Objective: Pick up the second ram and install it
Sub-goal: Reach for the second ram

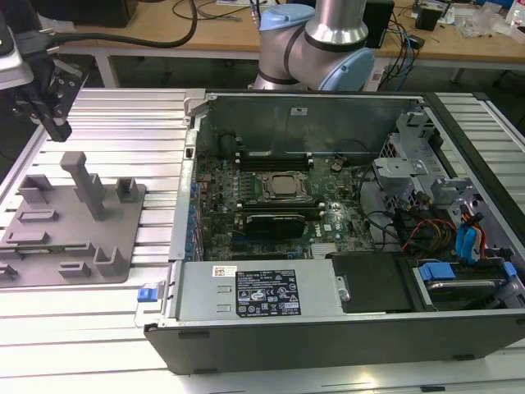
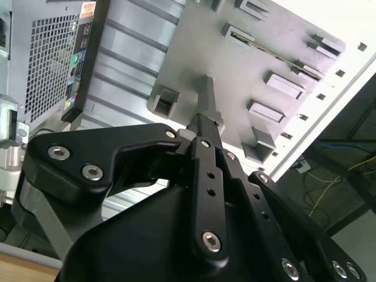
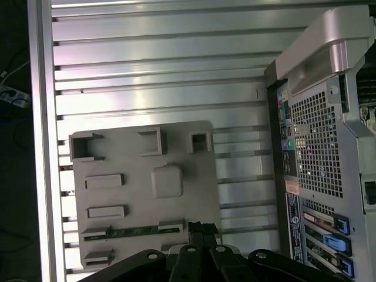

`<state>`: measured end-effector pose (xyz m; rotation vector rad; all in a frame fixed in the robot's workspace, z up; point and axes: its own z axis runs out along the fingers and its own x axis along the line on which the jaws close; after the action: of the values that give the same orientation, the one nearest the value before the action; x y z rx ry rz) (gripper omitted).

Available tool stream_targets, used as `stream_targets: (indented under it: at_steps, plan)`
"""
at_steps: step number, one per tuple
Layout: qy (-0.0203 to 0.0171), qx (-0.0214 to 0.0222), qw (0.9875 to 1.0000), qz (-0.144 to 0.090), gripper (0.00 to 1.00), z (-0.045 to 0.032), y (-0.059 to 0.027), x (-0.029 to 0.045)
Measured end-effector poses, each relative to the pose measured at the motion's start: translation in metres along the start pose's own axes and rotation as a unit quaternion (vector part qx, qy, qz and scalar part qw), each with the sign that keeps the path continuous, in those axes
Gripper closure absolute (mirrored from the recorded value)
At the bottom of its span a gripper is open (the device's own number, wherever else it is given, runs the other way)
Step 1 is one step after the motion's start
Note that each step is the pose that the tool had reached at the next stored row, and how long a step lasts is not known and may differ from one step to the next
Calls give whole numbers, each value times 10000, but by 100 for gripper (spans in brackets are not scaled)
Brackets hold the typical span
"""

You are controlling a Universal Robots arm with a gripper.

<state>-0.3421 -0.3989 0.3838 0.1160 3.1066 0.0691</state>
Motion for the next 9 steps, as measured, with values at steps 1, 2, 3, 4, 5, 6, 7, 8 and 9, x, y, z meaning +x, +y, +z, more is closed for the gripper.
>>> stream_targets:
  at_steps: [1, 2, 3, 4, 5, 6, 7, 8, 9]
  plan:
    - [0, 0, 10000, 0, 92, 1, -1, 13]
    - [0, 0, 10000, 0, 92, 3, -2, 27]
    - [-1, 0, 10000, 0, 92, 5, -5, 58]
    - [-1, 0, 10000, 0, 92, 7, -6, 77]
    - [-1, 0, 10000, 0, 92, 9, -7, 92]
    - [-2, 0, 10000, 0, 92, 14, -10, 126]
    - [-2, 0, 10000, 0, 92, 19, -12, 157]
    - [-2, 0, 10000, 1, 92, 24, -15, 190]
    - [-2, 0, 10000, 0, 92, 28, -17, 214]
